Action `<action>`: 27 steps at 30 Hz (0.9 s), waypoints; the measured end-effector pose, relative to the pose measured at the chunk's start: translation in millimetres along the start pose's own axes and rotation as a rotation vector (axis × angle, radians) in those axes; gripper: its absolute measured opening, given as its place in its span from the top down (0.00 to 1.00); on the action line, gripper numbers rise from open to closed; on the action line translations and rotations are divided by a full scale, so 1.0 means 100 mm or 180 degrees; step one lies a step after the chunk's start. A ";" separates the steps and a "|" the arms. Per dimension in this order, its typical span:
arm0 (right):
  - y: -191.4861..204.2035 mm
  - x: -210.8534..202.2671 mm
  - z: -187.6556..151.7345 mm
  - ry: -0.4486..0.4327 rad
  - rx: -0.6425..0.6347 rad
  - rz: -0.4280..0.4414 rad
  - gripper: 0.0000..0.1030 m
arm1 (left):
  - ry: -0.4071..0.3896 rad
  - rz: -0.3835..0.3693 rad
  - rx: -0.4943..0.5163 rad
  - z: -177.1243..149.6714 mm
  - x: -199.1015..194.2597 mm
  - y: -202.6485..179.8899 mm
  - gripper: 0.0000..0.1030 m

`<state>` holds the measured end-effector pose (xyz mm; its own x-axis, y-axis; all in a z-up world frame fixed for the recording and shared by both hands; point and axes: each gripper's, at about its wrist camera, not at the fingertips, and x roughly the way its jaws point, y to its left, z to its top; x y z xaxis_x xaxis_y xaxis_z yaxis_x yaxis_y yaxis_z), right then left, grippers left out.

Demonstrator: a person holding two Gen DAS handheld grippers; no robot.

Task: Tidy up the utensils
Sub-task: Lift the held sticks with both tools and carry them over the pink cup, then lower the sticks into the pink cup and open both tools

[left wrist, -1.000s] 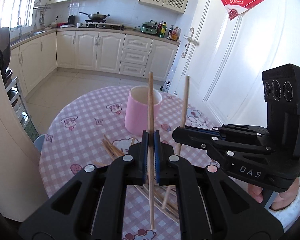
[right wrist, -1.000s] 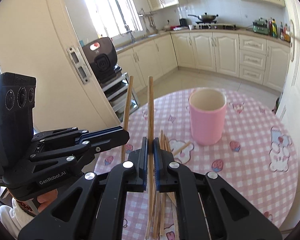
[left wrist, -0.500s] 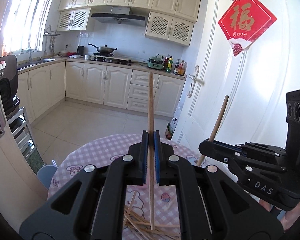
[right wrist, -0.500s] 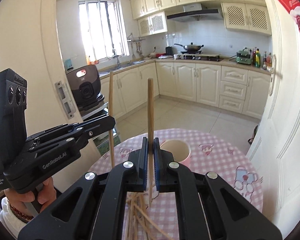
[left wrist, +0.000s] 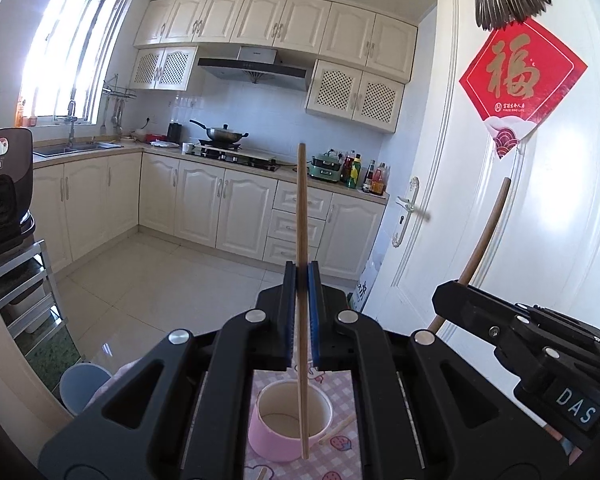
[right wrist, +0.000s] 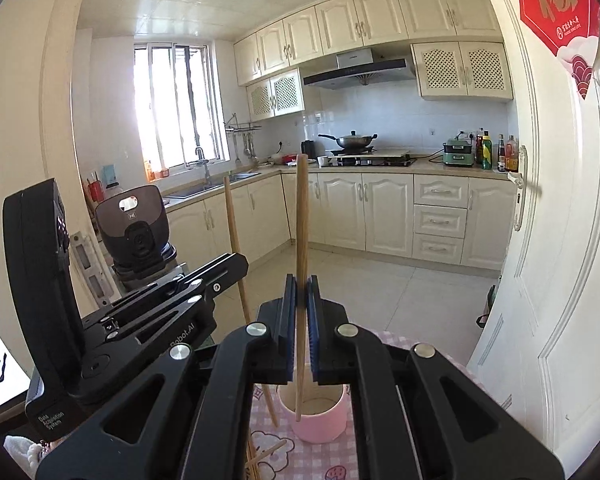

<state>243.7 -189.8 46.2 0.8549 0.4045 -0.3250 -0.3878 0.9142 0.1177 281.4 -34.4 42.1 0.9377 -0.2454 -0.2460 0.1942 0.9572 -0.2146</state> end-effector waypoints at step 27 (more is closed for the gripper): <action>-0.14 0.52 -0.48 0.0452 0.0099 0.0032 0.96 | 0.0203 0.0086 0.0140 -0.62 0.40 0.14 0.93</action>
<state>277.3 -182.8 -16.9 0.7927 0.4081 -0.4529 -0.3835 0.9113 0.1499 303.5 -40.4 -28.7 0.9228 -0.2273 -0.3111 0.1828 0.9691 -0.1656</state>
